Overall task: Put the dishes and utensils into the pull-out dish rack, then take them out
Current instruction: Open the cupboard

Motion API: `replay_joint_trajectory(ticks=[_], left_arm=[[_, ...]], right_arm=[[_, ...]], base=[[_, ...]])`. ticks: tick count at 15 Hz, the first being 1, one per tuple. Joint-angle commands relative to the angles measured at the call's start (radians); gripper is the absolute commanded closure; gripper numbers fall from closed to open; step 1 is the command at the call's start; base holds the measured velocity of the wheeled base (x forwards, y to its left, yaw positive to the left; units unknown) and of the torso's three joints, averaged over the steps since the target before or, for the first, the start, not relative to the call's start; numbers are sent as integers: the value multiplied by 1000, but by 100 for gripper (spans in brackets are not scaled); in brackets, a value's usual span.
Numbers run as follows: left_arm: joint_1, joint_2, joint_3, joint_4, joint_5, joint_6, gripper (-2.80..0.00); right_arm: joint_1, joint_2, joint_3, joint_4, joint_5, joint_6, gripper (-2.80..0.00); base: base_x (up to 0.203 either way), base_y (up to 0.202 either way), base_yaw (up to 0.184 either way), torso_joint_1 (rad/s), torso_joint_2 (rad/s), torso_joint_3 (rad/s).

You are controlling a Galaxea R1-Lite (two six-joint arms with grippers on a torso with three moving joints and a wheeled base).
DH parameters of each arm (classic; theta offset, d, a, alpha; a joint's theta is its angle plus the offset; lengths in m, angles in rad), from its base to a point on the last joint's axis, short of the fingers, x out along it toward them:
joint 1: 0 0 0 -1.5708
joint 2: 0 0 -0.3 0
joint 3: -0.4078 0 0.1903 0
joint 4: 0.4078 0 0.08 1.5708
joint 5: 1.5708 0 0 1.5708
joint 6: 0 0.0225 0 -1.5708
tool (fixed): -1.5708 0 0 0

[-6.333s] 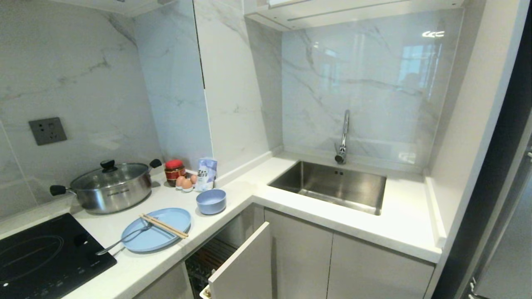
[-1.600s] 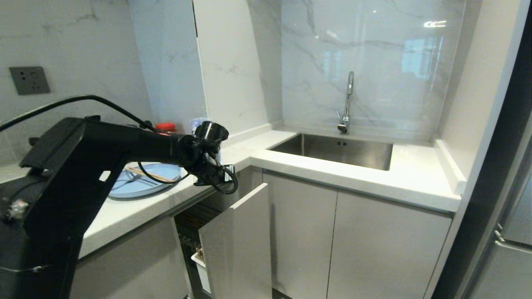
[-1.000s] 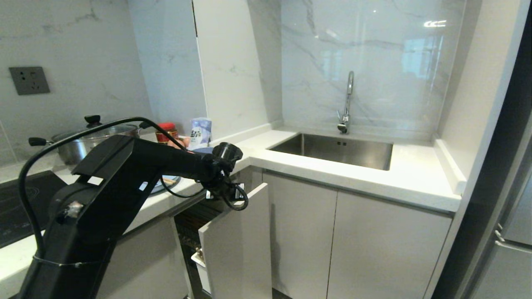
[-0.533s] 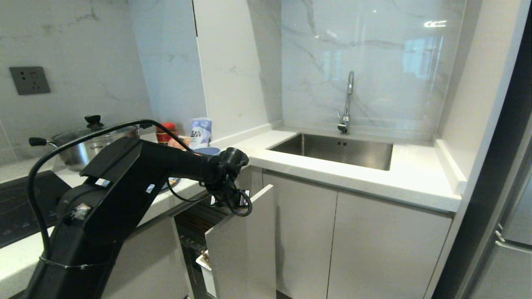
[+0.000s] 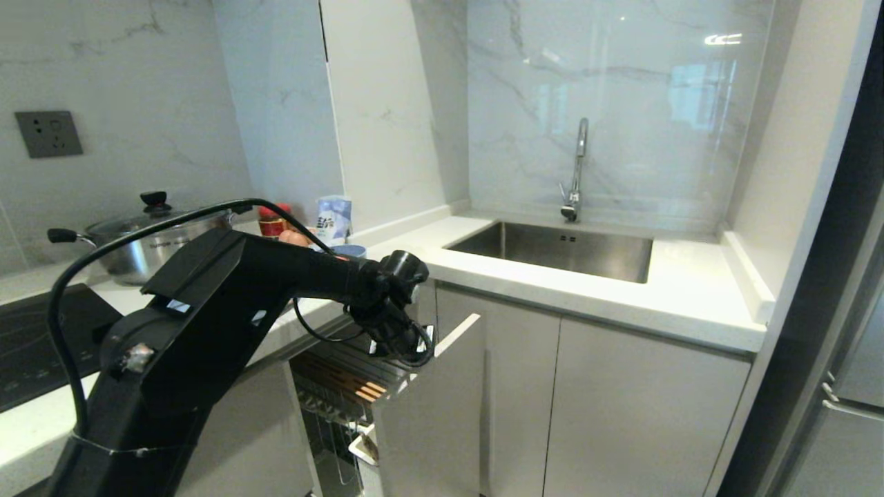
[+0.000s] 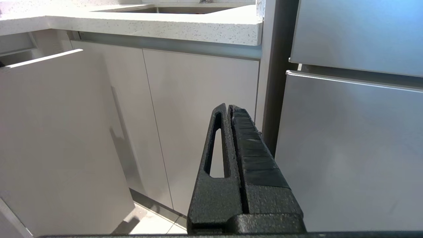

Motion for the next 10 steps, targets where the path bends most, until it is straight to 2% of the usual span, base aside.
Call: replay_joint_trajectory(ticks=[1, 3, 7, 10], left_arm=[[-10, -17, 0, 15, -35, -2, 0], [-26, -24, 3, 31, -84, -7, 0], [-64, -28, 16, 45, -122, -32, 0], [-89, -32, 35, 45, -182, -44, 0]], right_arm=[[0, 0, 0, 0, 0, 0, 0], [0, 0, 0, 0, 0, 0, 0], [0, 0, 1, 0, 0, 0, 0], [0, 0, 1, 0, 0, 0, 0]], base=[[0, 0, 0, 0, 0, 0], [0, 0, 0, 0, 0, 0], [0, 0, 0, 0, 0, 0], [0, 0, 0, 0, 0, 0]])
